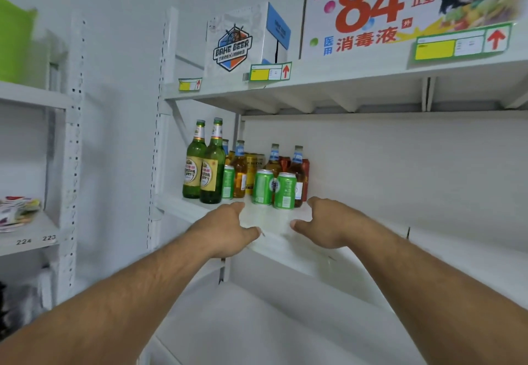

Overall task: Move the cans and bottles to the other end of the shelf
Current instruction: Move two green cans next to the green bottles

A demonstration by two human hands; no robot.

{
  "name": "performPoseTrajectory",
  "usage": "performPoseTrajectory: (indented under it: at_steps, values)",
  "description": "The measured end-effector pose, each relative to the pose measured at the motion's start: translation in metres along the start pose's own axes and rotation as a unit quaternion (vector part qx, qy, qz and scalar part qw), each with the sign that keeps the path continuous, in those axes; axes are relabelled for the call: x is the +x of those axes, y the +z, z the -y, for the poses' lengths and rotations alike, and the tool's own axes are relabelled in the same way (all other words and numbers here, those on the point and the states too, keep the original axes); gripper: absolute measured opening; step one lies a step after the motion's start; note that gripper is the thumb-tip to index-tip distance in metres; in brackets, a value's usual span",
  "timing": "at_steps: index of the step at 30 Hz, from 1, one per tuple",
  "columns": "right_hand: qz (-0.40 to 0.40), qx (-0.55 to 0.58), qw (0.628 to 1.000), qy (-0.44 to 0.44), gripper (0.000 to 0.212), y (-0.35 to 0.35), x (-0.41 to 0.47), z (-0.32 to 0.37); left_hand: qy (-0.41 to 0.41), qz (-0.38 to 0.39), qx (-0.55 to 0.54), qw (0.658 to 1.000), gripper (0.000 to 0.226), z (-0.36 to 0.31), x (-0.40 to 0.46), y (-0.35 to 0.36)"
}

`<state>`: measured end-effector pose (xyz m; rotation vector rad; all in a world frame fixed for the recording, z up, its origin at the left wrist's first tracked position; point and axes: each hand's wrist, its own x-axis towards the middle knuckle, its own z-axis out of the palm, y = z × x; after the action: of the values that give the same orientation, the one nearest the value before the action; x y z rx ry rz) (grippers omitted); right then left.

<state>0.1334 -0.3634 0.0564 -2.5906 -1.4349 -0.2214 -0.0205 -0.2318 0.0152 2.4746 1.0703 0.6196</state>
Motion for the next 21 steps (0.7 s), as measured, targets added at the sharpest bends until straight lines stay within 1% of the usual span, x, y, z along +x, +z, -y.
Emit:
performPoseTrajectory:
  at_steps: [5, 10, 13, 15, 17, 19, 21]
  values:
    - [-0.008, 0.022, 1.000, -0.002, 0.066, 0.014, 0.047, -0.002, 0.006, -0.005, -0.010, 1.000, 0.085, 0.003, 0.048, 0.010]
    - [-0.018, 0.033, 0.999, -0.018, 0.048, 0.017, 0.088, 0.000, 0.019, -0.003, -0.048, 0.999, 0.079, 0.009, 0.097, 0.016]
    - [-0.028, 0.031, 0.999, -0.007, 0.048, 0.025, 0.115, 0.004, 0.026, -0.004, -0.079, 0.997, 0.073, 0.011, 0.126, 0.019]
    - [-0.043, 0.040, 0.998, 0.007, 0.047, 0.033, 0.138, 0.003, 0.027, -0.003, -0.115, 0.993, 0.063, 0.012, 0.144, 0.021]
    - [-0.061, 0.064, 0.996, 0.027, 0.042, 0.037, 0.155, 0.005, 0.028, -0.001, -0.156, 0.987, 0.054, 0.016, 0.164, 0.024]
    - [-0.075, 0.101, 0.990, 0.060, 0.031, 0.037, 0.167, 0.008, 0.029, 0.001, -0.198, 0.980, 0.055, 0.020, 0.185, 0.028]
    - [-0.094, 0.146, 0.979, 0.103, 0.022, 0.038, 0.179, 0.012, 0.027, 0.009, -0.229, 0.973, 0.063, 0.025, 0.207, 0.031]
